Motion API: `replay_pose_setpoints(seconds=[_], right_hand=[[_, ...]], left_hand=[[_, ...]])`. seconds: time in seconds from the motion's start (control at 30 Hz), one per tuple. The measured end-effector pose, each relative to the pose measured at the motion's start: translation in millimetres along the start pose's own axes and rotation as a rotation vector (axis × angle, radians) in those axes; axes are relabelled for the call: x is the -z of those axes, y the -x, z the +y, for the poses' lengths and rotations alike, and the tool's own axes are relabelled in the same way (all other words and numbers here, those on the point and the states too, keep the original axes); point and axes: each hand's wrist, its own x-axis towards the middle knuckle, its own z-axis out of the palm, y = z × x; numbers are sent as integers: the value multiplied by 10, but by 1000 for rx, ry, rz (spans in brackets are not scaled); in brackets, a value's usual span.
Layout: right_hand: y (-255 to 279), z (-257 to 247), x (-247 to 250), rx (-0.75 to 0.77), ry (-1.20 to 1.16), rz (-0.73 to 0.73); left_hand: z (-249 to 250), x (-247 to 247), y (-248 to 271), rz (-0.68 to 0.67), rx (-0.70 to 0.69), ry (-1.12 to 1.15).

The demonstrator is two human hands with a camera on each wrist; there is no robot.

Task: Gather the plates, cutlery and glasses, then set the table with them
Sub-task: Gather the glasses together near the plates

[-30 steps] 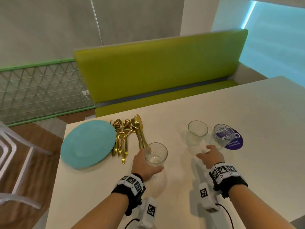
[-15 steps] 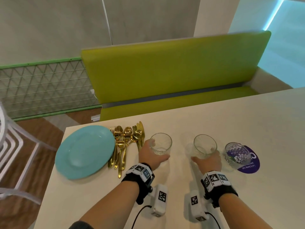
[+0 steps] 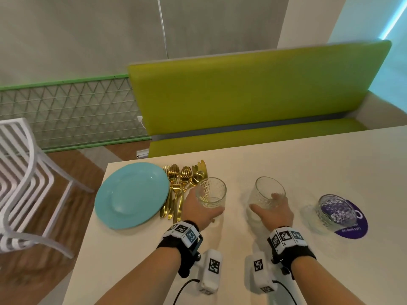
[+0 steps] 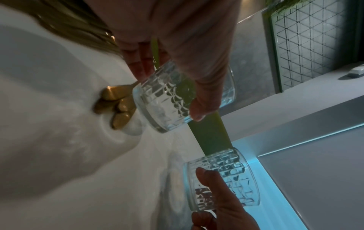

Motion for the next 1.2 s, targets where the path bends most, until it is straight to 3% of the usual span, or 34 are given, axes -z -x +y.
replay_pose_setpoints(seconds=[0.2,0.57,0.8,1.2], right_hand=[[682,-110,-305,86,27,-112],[1751,-46,-979,113,70,-223],[1906,-2,-1210,134,153,-285],[1766,-81,-1393,168,252,-293]], left_hand=[[-295,468,354,76,21,47],[-912,1134,859,243,214,45],[-1039,1228,854,206,267,-33],[-1206,1144,741,222,275,59]])
